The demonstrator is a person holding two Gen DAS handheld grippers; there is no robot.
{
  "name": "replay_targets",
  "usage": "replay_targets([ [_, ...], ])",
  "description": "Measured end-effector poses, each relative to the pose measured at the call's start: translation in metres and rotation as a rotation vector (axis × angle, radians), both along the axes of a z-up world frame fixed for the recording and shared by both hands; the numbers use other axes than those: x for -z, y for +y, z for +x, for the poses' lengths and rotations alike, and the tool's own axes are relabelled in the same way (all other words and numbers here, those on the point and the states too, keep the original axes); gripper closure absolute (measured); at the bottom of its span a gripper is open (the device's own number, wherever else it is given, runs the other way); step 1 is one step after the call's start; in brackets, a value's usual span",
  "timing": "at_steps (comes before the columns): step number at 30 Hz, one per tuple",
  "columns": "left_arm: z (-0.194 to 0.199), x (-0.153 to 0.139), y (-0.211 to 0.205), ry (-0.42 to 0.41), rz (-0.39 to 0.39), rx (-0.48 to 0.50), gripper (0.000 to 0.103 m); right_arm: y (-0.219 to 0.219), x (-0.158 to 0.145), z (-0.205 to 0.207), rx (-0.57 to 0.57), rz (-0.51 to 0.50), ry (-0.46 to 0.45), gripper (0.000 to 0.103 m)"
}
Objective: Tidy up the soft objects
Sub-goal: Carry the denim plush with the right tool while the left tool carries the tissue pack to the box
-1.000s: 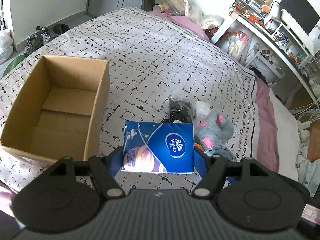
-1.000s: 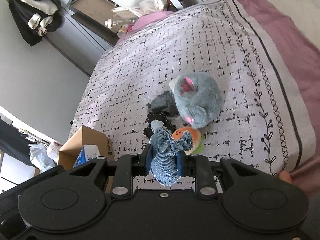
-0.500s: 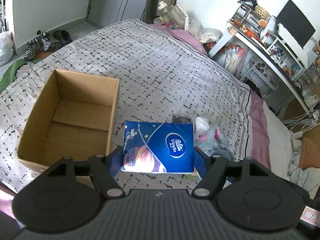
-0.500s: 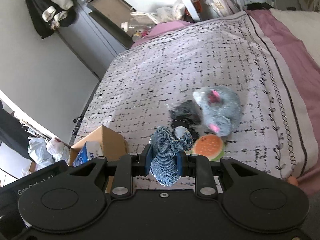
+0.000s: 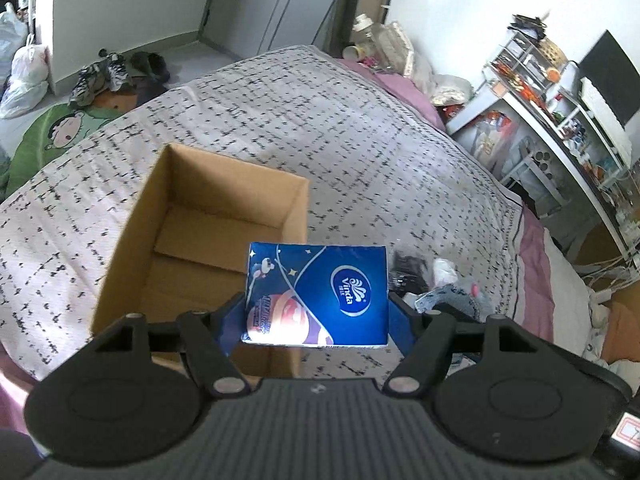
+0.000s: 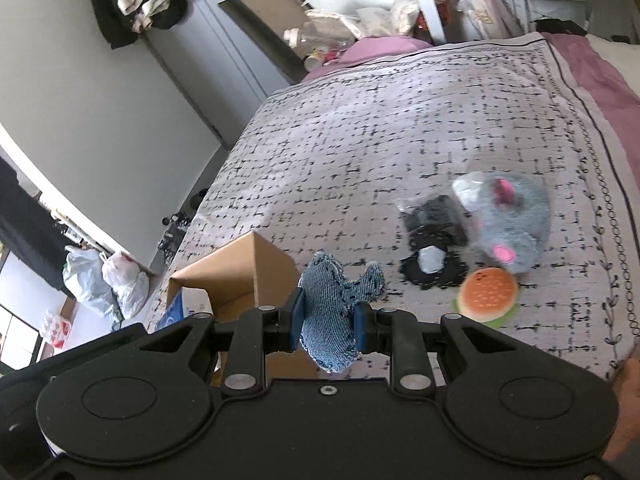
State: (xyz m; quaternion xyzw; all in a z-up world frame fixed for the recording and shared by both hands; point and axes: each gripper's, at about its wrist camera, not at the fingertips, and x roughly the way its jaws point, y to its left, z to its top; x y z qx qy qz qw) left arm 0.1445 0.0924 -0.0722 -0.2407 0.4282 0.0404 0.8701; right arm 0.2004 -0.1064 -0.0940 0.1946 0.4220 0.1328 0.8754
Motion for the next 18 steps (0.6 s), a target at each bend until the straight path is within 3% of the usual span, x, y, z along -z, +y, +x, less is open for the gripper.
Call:
replay_targets([
  [18, -0.008, 0.034, 0.065, 0.091, -0.026, -0.063, 0.032, 0.071, 0.001, 0.0, -0.083, -0.022, 0.018, 0.078],
])
